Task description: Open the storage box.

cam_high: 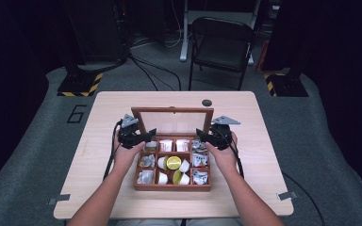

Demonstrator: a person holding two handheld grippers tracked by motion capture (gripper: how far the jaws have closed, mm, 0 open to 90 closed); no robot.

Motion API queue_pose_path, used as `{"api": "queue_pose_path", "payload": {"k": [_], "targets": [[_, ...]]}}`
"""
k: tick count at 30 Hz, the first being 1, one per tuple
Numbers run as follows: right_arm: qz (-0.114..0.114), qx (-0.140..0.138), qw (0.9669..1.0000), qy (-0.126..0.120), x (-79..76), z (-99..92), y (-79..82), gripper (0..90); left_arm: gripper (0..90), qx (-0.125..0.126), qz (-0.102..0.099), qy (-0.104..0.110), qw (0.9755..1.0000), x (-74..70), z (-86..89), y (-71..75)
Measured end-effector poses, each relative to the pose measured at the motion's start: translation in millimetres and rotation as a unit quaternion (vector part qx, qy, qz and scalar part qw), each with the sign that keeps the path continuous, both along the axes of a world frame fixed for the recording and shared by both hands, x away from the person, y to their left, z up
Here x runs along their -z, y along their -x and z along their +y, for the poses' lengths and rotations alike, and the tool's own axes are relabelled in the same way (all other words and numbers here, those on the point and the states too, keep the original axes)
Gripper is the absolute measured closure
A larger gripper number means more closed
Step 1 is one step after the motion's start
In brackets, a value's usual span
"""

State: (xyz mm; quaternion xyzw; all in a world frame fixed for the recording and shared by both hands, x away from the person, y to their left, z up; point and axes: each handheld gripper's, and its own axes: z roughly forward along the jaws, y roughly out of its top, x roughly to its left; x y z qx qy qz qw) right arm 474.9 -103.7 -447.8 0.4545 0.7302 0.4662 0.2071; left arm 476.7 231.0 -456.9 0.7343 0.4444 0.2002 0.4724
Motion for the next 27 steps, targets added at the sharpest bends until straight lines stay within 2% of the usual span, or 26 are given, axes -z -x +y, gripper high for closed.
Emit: {"api": "queue_pose_path", "payload": {"k": [4,5,8,10,12,17,20,27], "targets": [[0.000,0.002,1.0000,-0.002,0.6,0.4,-0.5,42.0,31.0,-0.002,0.006,0.003,1.0000,3.0,-0.1,-1.9],[-0.001,0.002,1.0000,-0.001,1.4,0.5,-0.6,41.1,30.9,-0.005,0.001,0.011,0.9999,3.6,-0.7,-2.3],[-0.003,0.001,1.0000,0.001,5.2,0.5,0.4,40.2,31.2,-0.002,0.001,0.012,0.9999,4.5,0.9,-3.4],[0.002,0.001,1.0000,0.002,8.8,-0.6,0.1,40.1,31.6,0.000,0.002,0.006,1.0000,4.7,2.1,-3.8],[0.008,0.000,1.0000,0.001,13.0,-2.4,-1.0,40.2,31.7,-0.002,-0.001,0.009,1.0000,5.1,1.7,-4.7],[0.014,-0.006,0.9998,-0.009,18.8,-5.4,-4.0,40.7,32.2,-0.004,-0.001,0.018,0.9998,6.2,2.8,-6.1],[0.016,-0.010,0.9998,-0.010,20.6,-6.4,-6.0,41.6,32.2,-0.008,0.002,0.032,0.9994,7.2,2.9,-7.1],[0.014,-0.011,0.9998,-0.011,23.1,-5.8,-7.8,42.8,32.3,0.000,-0.002,0.020,0.9998,8.6,3.1,-8.5]]}}
